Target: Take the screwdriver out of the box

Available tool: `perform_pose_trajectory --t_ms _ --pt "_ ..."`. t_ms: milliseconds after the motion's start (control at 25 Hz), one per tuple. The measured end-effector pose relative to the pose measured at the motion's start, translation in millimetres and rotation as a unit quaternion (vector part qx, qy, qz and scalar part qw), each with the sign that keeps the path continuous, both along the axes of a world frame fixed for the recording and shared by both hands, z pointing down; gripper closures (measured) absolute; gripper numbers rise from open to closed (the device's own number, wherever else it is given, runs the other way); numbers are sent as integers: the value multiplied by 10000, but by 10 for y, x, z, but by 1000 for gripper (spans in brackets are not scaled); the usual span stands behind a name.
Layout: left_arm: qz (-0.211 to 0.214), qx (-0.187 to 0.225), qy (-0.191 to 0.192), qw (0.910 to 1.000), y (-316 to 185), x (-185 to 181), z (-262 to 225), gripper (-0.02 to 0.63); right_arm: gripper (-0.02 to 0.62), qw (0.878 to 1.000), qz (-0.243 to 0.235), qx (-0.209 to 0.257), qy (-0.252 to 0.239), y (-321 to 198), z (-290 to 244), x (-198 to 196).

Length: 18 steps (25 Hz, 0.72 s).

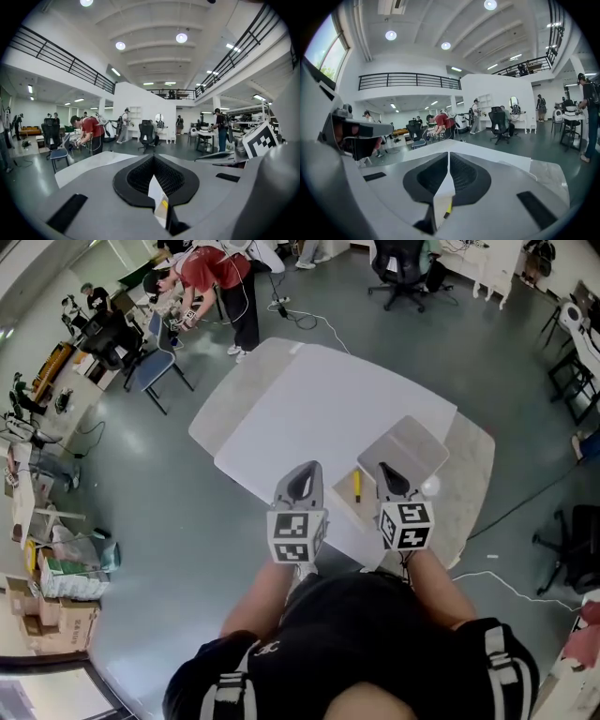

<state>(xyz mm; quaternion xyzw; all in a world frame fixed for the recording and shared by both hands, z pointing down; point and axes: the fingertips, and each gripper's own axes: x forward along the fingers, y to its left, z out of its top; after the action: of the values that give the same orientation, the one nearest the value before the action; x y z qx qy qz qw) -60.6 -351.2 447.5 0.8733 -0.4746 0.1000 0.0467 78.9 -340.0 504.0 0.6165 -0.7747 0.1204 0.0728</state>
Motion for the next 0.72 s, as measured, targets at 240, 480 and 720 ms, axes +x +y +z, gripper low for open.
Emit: perform_pose_trajectory --t_ms 240,480,720 --pt "-51 -100 67 9999 17 -179 47 601 580 9986 -64 -501 129 -16 258 -152" --pt "-240 -233 100 9994 53 -431 121 601 557 9952 -91 -962 151 -45 512 -289" --pt "-440 -350 98 9984 39 -690 259 601 541 9898 -179 -1390 272 -130 843 -405"
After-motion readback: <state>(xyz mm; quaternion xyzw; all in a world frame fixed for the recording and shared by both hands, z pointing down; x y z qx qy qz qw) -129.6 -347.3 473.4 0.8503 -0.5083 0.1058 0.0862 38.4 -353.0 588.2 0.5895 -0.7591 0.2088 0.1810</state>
